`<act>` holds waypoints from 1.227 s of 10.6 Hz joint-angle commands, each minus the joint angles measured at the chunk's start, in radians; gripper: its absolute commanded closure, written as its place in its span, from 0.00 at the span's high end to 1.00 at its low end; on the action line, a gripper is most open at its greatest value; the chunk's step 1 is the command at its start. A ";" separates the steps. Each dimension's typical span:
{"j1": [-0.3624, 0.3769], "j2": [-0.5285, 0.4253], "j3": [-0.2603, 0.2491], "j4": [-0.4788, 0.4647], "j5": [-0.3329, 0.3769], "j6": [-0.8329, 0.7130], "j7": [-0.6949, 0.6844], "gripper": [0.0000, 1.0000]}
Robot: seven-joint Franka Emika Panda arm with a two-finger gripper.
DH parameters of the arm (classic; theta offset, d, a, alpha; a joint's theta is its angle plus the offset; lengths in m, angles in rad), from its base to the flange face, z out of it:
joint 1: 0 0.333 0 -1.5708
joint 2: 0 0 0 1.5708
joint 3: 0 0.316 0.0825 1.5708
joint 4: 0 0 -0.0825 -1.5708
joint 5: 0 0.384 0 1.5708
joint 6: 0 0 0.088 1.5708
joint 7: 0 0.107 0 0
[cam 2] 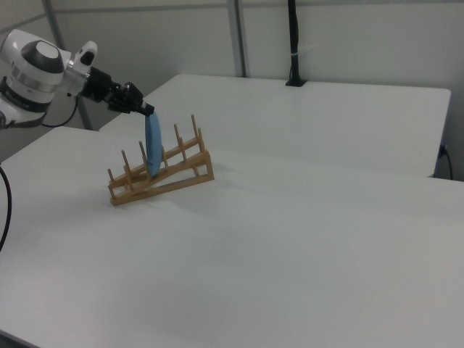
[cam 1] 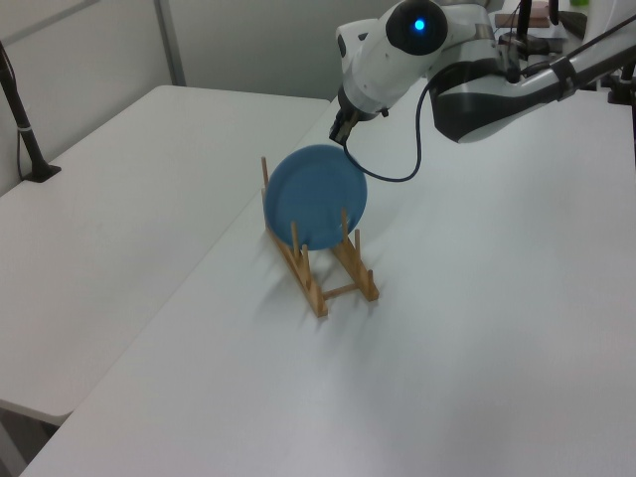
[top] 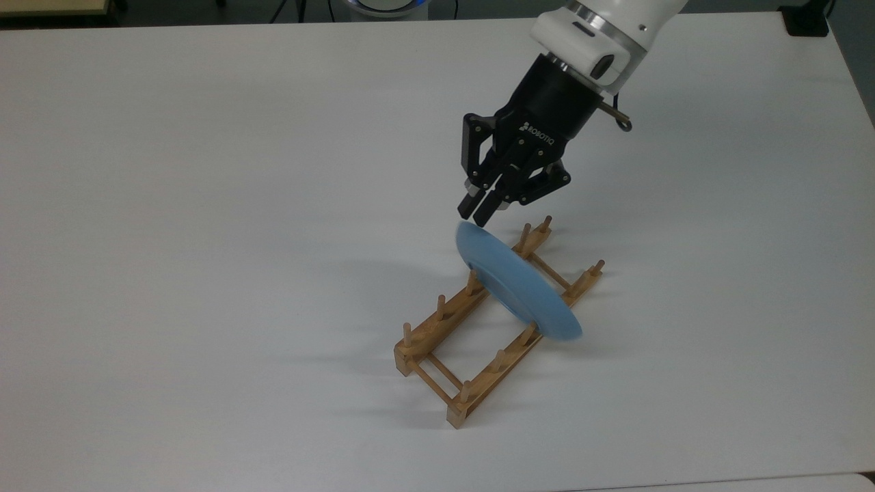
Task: Place plate in plate rack
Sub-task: 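Open the gripper and raise it away from the plate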
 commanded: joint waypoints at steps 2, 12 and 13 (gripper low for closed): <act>0.018 -0.011 -0.008 -0.014 -0.010 0.022 0.062 0.63; -0.257 -0.232 -0.003 0.012 0.801 -0.384 -0.526 1.00; -0.307 -0.262 -0.001 -0.001 0.837 -0.441 -0.590 1.00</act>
